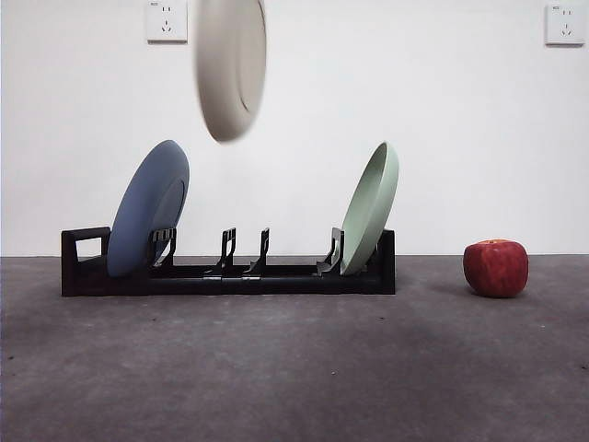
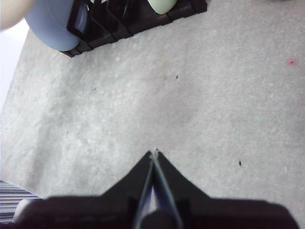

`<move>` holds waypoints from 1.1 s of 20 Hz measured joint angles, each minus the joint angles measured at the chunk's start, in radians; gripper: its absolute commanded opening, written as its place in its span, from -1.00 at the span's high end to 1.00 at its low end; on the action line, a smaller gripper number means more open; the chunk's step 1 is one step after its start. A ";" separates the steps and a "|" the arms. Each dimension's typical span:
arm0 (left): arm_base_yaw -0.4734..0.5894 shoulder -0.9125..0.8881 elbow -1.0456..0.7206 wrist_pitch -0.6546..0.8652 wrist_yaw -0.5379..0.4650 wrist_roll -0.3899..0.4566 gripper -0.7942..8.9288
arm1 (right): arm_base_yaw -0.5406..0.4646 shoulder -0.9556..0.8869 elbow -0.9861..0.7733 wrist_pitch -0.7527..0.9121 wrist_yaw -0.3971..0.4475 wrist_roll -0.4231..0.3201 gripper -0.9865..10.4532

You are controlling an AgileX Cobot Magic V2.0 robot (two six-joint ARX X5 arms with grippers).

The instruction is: Take the yellow plate from the plate rack,put the plate on the table,take the apple from the table,put the apple in the plate

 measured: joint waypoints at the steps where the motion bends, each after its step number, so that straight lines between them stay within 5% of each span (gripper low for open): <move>1: -0.008 -0.042 0.000 -0.049 0.000 0.027 0.85 | 0.000 0.000 0.000 0.000 0.000 0.000 0.83; 6: -0.089 -0.196 0.000 -0.222 -0.003 0.129 0.85 | 0.000 0.005 0.000 -0.001 0.019 0.000 0.83; 9: -0.190 -0.232 0.000 -0.396 -0.089 0.210 0.85 | 0.000 0.012 0.000 -0.006 0.019 0.000 0.83; 15: -0.434 -0.251 -0.093 -0.367 -0.122 0.267 0.85 | 0.000 0.012 0.000 -0.007 0.019 0.000 0.83; 22: -0.591 -0.193 -0.417 -0.174 -0.517 0.286 0.85 | 0.000 0.013 0.000 -0.001 0.039 0.000 0.83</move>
